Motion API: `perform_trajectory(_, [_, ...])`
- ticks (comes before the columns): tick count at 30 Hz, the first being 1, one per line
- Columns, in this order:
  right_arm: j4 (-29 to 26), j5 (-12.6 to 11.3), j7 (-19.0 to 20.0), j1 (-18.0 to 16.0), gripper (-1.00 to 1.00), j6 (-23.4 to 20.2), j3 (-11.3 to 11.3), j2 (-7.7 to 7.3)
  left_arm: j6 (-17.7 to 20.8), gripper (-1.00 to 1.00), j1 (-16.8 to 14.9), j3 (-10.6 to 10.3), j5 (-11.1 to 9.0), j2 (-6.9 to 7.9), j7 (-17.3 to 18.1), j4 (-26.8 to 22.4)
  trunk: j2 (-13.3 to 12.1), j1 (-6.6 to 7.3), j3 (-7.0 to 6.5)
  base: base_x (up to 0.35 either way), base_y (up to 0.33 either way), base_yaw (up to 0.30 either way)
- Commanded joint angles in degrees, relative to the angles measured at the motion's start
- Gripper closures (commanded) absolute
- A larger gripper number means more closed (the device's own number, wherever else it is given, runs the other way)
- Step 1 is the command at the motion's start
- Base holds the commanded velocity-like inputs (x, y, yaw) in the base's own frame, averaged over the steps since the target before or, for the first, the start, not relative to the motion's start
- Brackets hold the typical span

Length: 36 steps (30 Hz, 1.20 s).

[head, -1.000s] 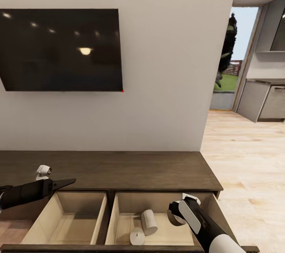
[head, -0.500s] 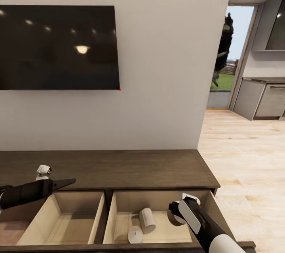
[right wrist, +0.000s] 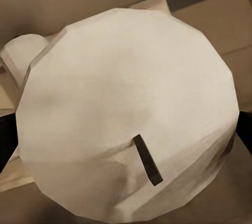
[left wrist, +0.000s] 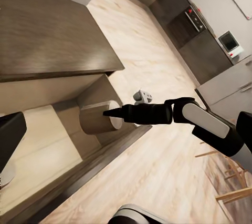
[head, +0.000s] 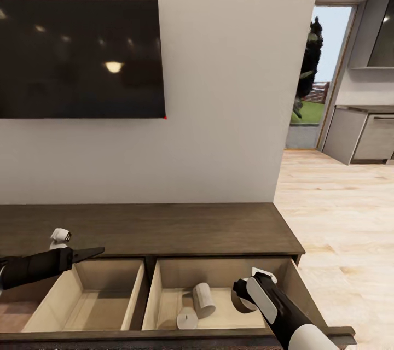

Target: Place each of the two pumpkins and all three candles from the living room inside a cabinet in the living room (use any cabinet), then make sure every cabinet is closed, and position the cauldron so it is next to a table in the living room.

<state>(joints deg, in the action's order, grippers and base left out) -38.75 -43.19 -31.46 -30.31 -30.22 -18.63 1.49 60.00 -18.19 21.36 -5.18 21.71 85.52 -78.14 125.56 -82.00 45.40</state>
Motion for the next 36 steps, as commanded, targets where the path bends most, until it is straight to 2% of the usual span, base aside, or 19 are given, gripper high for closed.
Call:
perform_trajectory(1, [0.0,0.0,0.0,0.0,1.00,0.0,0.0,0.00,0.0,-1.00,0.0,0.0,0.0,0.00,0.0,0.0,0.4,-0.23,0.18,0.000,0.000,0.000])
perform_trajectory(4, [0.0,0.0,0.0,0.0,1.00,0.0,0.0,0.00,0.0,-1.00,0.0,0.0,0.0,0.00,0.0,0.0,1.6,-0.88,0.72,0.000,0.000,0.000])
perform_trajectory(12, [0.1,0.0,0.0,0.0,1.00,0.0,0.0,-0.06,0.0,-1.00,0.0,0.1,-0.4,0.00,0.1,0.0,1.6,-0.88,0.72,0.000,0.000,0.000])
perform_trajectory(24, [0.1,0.0,-0.3,-0.1,1.00,0.0,0.0,-0.09,0.0,-1.00,0.0,1.4,-0.5,0.00,0.1,0.1,1.6,-0.88,0.72,0.050,0.000,0.000])
perform_trajectory(28, [0.1,0.0,-0.5,-0.1,1.00,0.0,0.0,-0.09,0.0,-1.00,0.0,2.2,-0.5,0.00,0.2,0.1,3.2,-1.76,1.44,0.002,0.000,0.000])
perform_trajectory(36, [0.2,0.0,-0.6,-0.1,1.00,0.4,0.0,-0.19,0.0,-1.00,0.0,2.4,-0.5,-0.04,0.2,0.1,6.4,-3.52,2.88,0.000,0.000,0.000])
